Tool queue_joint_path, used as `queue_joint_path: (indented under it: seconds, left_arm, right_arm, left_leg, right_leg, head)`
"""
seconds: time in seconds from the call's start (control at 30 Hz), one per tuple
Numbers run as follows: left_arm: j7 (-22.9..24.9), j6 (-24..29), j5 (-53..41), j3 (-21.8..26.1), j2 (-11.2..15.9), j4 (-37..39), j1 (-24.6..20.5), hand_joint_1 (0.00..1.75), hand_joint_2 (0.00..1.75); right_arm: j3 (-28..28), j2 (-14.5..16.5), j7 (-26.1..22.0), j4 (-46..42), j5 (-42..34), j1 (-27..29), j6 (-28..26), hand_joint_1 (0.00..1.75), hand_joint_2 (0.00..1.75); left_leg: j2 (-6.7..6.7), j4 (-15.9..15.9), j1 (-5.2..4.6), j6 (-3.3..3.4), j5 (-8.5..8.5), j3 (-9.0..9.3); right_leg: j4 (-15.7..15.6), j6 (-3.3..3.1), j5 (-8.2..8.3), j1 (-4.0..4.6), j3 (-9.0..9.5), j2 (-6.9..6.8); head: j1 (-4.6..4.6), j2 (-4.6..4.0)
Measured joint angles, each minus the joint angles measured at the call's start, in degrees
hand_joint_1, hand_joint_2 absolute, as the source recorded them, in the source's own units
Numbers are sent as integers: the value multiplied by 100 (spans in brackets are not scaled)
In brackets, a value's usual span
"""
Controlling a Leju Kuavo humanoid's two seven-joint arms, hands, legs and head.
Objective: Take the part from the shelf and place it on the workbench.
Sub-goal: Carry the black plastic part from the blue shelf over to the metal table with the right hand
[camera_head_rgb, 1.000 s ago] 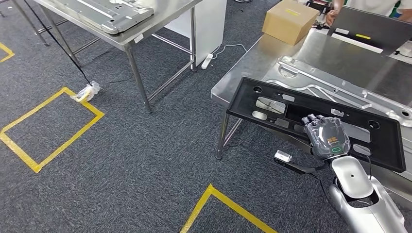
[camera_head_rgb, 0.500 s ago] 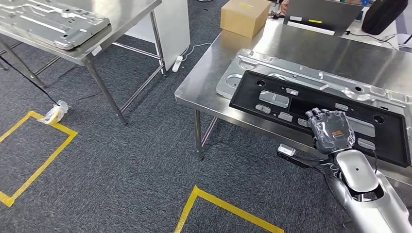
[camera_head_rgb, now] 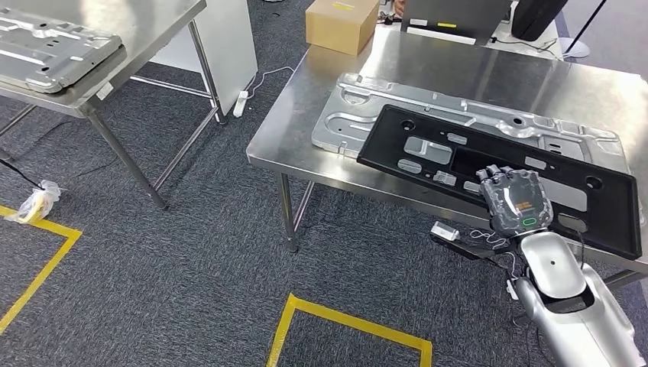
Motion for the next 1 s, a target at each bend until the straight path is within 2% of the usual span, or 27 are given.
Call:
queue_joint_path:
  seconds: [0.07,0.1,0.13,0.23,0.4,0.6,0.73,1.0]
  left_arm:
    - [23,-5,0,0,5,7,-11,0,175]
    - [35,-8,0,-1,9,11,-16,0,175]
    - [47,-11,-1,-1,17,14,-19,0,175]
    - [77,-14,-1,-2,31,23,-19,0,175]
    - [87,-11,0,-3,31,44,-16,0,175]
    - [90,1,-2,-4,31,55,-13,0,175]
    - [79,1,-1,-4,32,71,-13,0,175]
    - [66,-1,0,-7,34,76,-11,0,175]
  right_arm:
    - [145,160,38,100,142,-125,6,175,175]
    - [229,261,52,160,201,-193,14,175,175]
    - [318,372,68,225,242,-255,26,175,175]
    - [570,661,113,391,290,-395,68,175,175]
    - [892,946,202,609,350,-640,96,175,175]
    - [1041,1057,247,763,348,-749,98,175,175]
    - [1091,1067,244,834,305,-819,101,175,175]
    - [1130,1081,238,912,270,-896,101,175,175]
  left_leg:
    - [40,53,-14,-66,-41,-13]
    - [53,83,-31,-87,-67,-26]
    - [63,97,-48,-68,-79,-39]
    - [68,86,-50,27,-73,-43]
    - [60,35,-13,-56,-32,-1]
    - [57,21,1,-193,-28,1]
    - [57,30,-3,-216,-35,-2]
    - [57,56,-17,-214,-40,-12]
  right_leg:
    - [-706,-13,233,-3,373,-49]
    - [-897,-37,267,-3,464,-58]
    - [-947,-62,244,8,481,-54]
    - [-952,-107,248,30,481,-36]
    - [-944,-180,236,76,475,-40]
    - [-934,-189,232,100,471,-47]
    - [-934,-188,234,104,475,-48]
    - [-936,-179,241,86,478,-49]
  head:
    - [-2,0]
    - [-6,0]
    - [-11,0]
    - [-23,0]
    - [-24,0]
    - [-22,0]
    - [-21,0]
    - [-21,0]
